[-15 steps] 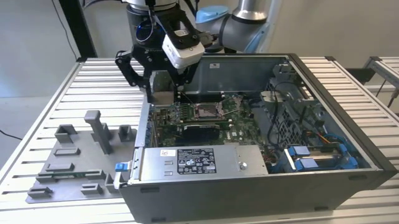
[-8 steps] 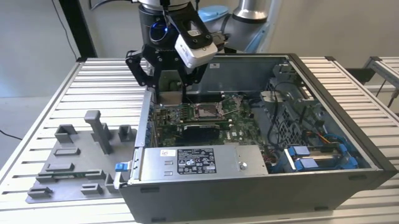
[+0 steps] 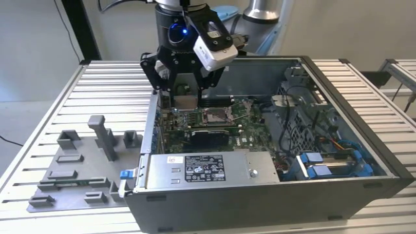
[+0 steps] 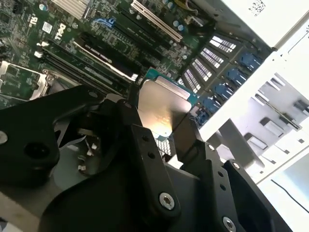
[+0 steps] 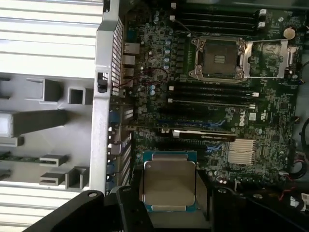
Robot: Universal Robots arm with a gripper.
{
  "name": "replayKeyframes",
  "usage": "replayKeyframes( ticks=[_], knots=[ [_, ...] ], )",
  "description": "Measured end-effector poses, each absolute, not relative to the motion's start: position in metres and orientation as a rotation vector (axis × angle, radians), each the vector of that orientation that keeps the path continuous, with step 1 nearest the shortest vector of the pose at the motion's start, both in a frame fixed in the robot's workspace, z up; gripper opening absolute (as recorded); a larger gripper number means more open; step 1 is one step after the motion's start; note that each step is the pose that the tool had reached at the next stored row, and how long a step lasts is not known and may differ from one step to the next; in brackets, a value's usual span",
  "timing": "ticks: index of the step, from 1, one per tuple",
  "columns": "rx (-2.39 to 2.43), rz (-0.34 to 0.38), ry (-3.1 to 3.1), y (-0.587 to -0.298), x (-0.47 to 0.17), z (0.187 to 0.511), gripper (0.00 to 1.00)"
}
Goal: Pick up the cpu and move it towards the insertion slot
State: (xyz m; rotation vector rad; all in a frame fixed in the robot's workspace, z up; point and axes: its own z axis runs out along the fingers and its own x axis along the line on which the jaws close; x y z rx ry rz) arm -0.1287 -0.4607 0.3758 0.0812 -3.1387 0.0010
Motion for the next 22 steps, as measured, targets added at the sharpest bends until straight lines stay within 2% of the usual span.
replayKeyframes(
  ticks=[22],
  knots=[
    [0.091,0.001,-3.137,-0.461,-0.074,0.376,0.00]
  ],
)
